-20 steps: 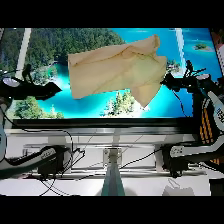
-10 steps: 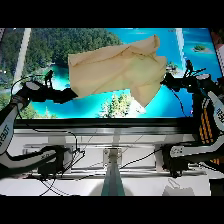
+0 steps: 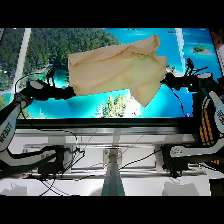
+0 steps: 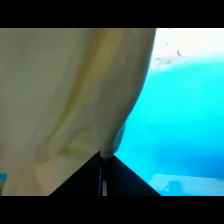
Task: Fold the clothes and pants, and hang the long-sleeved shirts on hangers.
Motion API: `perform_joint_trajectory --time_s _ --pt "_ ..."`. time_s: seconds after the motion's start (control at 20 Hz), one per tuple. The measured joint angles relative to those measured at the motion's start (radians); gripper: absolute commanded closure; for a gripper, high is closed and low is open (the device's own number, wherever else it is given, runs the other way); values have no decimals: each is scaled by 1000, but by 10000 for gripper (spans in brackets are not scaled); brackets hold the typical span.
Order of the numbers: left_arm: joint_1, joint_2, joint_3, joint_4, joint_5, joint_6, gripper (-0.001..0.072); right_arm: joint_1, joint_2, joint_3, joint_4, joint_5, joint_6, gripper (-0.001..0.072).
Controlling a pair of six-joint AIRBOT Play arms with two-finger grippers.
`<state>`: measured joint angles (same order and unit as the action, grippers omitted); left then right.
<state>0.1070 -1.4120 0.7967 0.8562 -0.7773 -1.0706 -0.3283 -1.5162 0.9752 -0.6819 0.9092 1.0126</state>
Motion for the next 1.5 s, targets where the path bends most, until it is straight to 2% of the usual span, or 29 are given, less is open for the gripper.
perform_joint_trajectory --time_s 0.2,0.45,0.75,0.95,1.1,1.25,1.35,1.5 --pt "19 100 194 -34 -13 21 695 0 141 88 -1 100 -43 704" --pt "84 349 448 -50 19 29 694 0 421 288 6 156 -60 704" --pt "120 708 530 -50 308 31 694 1 754 560 18 72 -64 703" --pt "125 868 541 -20 425 31 695 1 901 637 18 9 -66 703" --pt "126 920 542 34 457 32 696 0 932 653 5 0 -66 704" --pt "126 887 544 77 442 31 695 1 888 648 -1 2 -48 704" --pt "126 813 544 90 373 31 695 1 814 642 7 38 -10 704" --pt "124 629 543 101 180 21 695 14 643 632 7 142 47 704"
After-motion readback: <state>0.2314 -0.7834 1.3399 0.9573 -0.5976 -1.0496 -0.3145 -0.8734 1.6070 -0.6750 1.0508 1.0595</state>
